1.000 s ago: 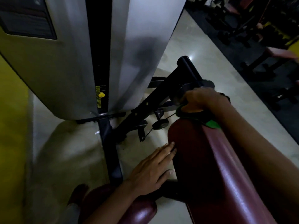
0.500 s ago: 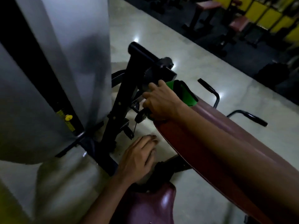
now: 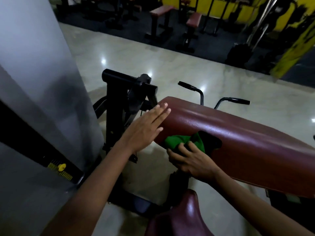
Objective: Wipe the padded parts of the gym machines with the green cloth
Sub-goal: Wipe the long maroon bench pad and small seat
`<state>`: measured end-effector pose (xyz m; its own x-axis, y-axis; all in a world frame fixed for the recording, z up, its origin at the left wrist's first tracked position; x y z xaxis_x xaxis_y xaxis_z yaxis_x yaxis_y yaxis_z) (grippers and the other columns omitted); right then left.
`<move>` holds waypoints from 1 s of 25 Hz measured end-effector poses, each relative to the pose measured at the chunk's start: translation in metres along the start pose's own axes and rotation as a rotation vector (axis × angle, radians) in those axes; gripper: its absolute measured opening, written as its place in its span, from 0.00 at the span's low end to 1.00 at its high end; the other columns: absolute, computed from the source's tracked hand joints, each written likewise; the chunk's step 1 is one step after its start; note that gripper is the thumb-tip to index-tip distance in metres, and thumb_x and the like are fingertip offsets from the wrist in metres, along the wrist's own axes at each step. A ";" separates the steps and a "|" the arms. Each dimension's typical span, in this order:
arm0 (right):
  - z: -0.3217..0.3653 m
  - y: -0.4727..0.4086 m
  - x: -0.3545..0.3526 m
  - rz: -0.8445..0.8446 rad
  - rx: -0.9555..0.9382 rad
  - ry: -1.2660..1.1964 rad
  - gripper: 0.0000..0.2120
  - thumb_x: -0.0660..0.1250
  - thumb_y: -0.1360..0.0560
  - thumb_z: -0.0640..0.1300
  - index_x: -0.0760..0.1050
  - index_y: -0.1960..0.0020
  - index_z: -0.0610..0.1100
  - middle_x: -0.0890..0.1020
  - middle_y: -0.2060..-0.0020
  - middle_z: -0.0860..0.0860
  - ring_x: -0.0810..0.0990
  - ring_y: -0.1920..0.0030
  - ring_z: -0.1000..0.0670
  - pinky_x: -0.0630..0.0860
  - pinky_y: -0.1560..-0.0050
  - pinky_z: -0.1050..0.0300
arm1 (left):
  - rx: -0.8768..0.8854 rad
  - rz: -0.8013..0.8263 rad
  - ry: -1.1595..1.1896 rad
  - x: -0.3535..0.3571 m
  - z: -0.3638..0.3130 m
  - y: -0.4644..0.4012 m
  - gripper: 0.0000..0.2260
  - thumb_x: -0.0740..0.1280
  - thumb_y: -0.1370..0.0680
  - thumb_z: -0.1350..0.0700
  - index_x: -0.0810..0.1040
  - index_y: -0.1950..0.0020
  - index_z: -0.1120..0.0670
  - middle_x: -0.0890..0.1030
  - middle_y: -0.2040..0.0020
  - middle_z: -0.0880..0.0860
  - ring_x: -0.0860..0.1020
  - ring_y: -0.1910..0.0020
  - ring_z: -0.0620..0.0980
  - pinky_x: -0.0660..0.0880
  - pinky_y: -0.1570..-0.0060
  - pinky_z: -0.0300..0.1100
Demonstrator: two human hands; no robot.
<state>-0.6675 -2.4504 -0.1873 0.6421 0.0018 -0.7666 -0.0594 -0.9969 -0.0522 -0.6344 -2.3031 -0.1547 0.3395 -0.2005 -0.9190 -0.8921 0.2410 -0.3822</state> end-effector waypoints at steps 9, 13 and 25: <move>0.008 0.001 0.006 -0.042 0.014 0.046 0.22 0.49 0.24 0.43 0.81 0.44 0.46 0.77 0.41 0.50 0.69 0.48 0.42 0.67 0.51 0.45 | 0.126 0.050 -0.015 0.006 0.002 -0.023 0.26 0.55 0.21 0.48 0.64 0.25 0.58 0.66 0.26 0.57 0.66 0.28 0.56 0.65 0.31 0.50; 0.022 -0.022 0.019 -0.004 0.059 0.069 0.22 0.49 0.23 0.42 0.78 0.40 0.44 0.77 0.40 0.50 0.68 0.48 0.41 0.69 0.51 0.46 | 0.117 0.078 0.012 0.009 -0.001 -0.021 0.28 0.53 0.22 0.45 0.60 0.24 0.56 0.63 0.25 0.56 0.62 0.26 0.55 0.57 0.29 0.48; 0.063 0.058 0.015 -0.012 0.641 -0.233 0.12 0.57 0.23 0.44 0.70 0.41 0.52 0.72 0.35 0.48 0.70 0.52 0.42 0.63 0.55 0.48 | 0.526 0.051 0.305 0.028 -0.083 0.023 0.17 0.59 0.22 0.57 0.76 0.37 0.64 0.79 0.42 0.59 0.75 0.43 0.55 0.75 0.44 0.47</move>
<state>-0.7098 -2.5034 -0.2418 0.4686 0.1010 -0.8776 -0.5405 -0.7530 -0.3753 -0.6705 -2.3814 -0.1810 0.1306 -0.4205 -0.8978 -0.6120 0.6782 -0.4067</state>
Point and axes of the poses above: each hand's wrist, its own y-axis away from the middle knuckle, its own x-axis out of the palm, z = x × y, the point moved 7 cm from there along -y, towards the middle knuckle
